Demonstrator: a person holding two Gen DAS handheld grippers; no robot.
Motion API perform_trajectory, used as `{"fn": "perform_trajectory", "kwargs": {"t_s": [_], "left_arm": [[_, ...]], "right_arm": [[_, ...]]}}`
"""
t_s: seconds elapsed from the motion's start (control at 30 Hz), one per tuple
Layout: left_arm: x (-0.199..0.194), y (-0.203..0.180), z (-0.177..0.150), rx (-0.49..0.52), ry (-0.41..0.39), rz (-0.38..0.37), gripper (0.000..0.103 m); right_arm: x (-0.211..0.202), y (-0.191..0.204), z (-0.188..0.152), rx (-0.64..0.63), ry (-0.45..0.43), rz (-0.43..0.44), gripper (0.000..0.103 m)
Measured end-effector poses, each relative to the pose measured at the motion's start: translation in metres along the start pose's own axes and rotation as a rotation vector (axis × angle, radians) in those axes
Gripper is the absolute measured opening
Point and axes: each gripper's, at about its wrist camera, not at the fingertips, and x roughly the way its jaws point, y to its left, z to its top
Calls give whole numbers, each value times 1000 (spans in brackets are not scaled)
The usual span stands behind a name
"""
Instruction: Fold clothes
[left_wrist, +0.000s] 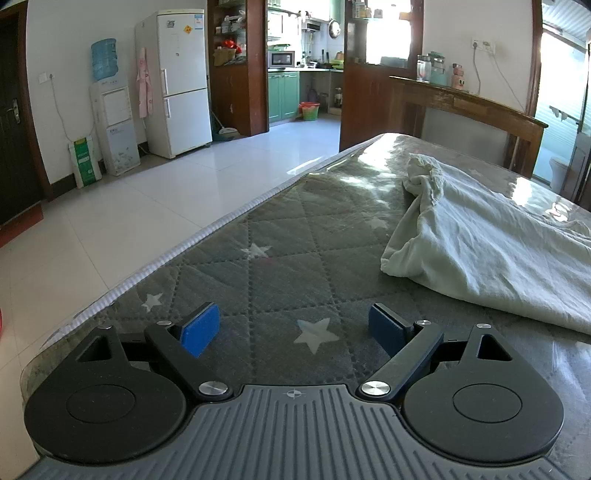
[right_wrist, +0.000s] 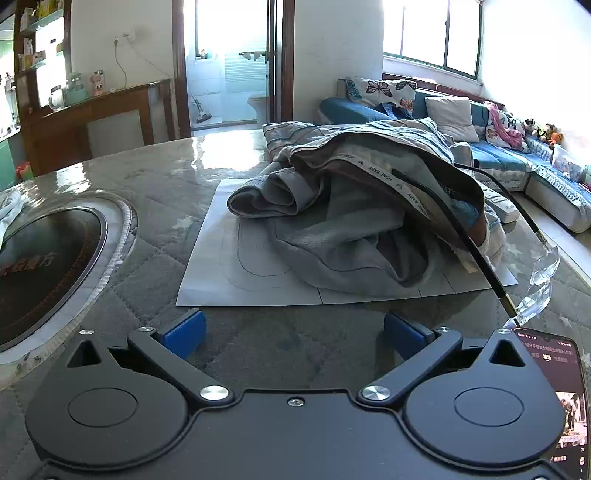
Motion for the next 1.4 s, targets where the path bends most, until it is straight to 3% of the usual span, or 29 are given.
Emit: {"fn": "perform_trajectory", "kwargs": {"t_s": [0.57, 1.4], "left_arm": [[6, 1, -1, -12, 13, 26, 102], [6, 3, -1, -13, 14, 29, 102]], "right_arm": [[1, -2, 0, 4, -3, 4, 103], [1, -1, -2, 2, -4, 1, 103]]}}
